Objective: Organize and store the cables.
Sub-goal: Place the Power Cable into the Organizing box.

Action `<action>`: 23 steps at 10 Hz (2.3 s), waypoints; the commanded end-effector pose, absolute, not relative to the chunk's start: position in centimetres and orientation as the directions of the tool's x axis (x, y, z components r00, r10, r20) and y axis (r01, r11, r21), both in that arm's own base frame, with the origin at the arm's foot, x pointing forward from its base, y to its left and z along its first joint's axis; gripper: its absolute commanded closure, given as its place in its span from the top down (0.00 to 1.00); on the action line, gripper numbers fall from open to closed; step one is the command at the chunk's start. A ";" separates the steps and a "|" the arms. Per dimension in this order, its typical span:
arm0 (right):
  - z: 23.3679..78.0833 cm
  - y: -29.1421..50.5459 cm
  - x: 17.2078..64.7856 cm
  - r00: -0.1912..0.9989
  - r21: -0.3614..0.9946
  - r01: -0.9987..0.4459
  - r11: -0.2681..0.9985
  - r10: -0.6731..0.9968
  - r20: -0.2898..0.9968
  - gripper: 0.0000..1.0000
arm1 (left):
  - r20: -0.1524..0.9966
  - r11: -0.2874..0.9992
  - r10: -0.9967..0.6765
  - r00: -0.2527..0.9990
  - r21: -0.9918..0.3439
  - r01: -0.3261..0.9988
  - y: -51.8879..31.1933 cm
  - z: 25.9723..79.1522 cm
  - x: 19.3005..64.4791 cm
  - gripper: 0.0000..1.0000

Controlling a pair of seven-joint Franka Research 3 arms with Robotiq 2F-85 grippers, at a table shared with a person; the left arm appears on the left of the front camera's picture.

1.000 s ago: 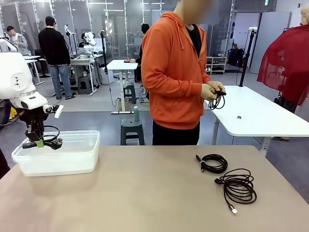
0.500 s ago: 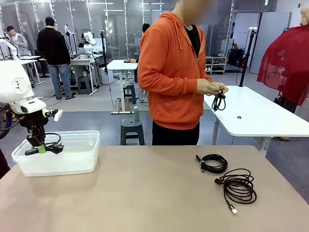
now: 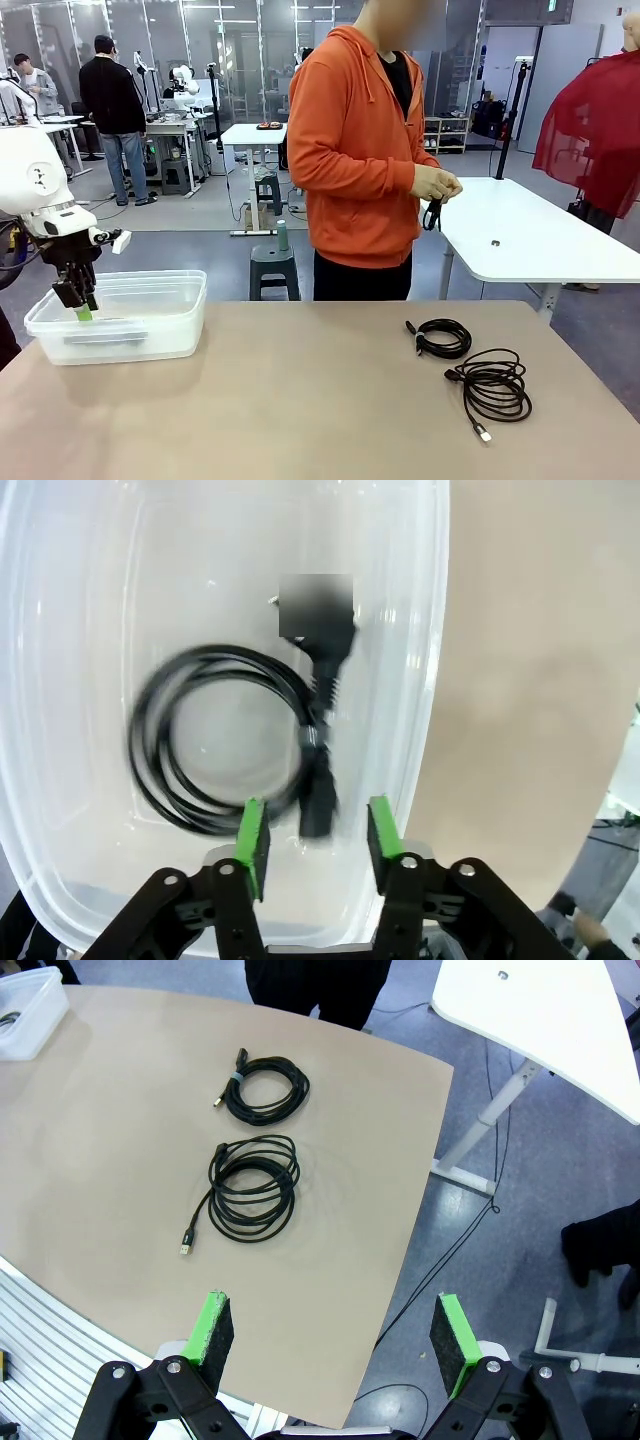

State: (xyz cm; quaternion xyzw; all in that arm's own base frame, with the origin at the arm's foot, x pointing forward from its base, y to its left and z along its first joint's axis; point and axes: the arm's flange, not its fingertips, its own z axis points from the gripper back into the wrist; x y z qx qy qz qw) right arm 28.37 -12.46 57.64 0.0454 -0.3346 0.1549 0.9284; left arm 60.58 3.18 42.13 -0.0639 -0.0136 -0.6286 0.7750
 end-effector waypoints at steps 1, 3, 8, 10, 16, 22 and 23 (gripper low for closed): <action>57.4 -12.5 28.3 0.728 -0.016 -0.318 0.948 0.255 0.636 1.00 | 0.086 0.196 -0.975 0.205 -0.099 0.976 3.5 42.5 60.9 0.92; 57.4 -12.5 28.3 0.728 -0.016 -0.318 0.948 0.255 0.636 1.00 | 0.082 0.197 -0.975 0.205 -0.096 0.976 3.3 42.4 60.9 1.00; 57.4 -12.5 28.3 0.728 -0.016 -0.318 0.948 0.255 0.636 1.00 | 0.096 0.201 -0.973 0.208 -0.079 0.976 3.3 42.2 60.6 1.00; 57.4 -12.5 28.3 0.728 -0.016 -0.318 0.948 0.255 0.636 1.00 | 0.096 0.201 -0.973 0.208 -0.079 0.976 3.3 42.2 60.6 1.00; 57.4 -12.5 28.3 0.728 -0.016 -0.318 0.948 0.255 0.636 1.00 | 0.096 0.201 -0.973 0.208 -0.079 0.976 3.3 42.2 60.6 1.00; 57.4 -12.5 28.3 0.728 -0.016 -0.318 0.948 0.255 0.636 1.00 | 0.096 0.201 -0.973 0.208 -0.079 0.976 3.3 42.2 60.6 1.00; 57.4 -12.5 28.3 0.728 -0.016 -0.318 0.948 0.255 0.636 1.00 | 0.096 0.201 -0.973 0.208 -0.079 0.976 3.3 42.2 60.6 1.00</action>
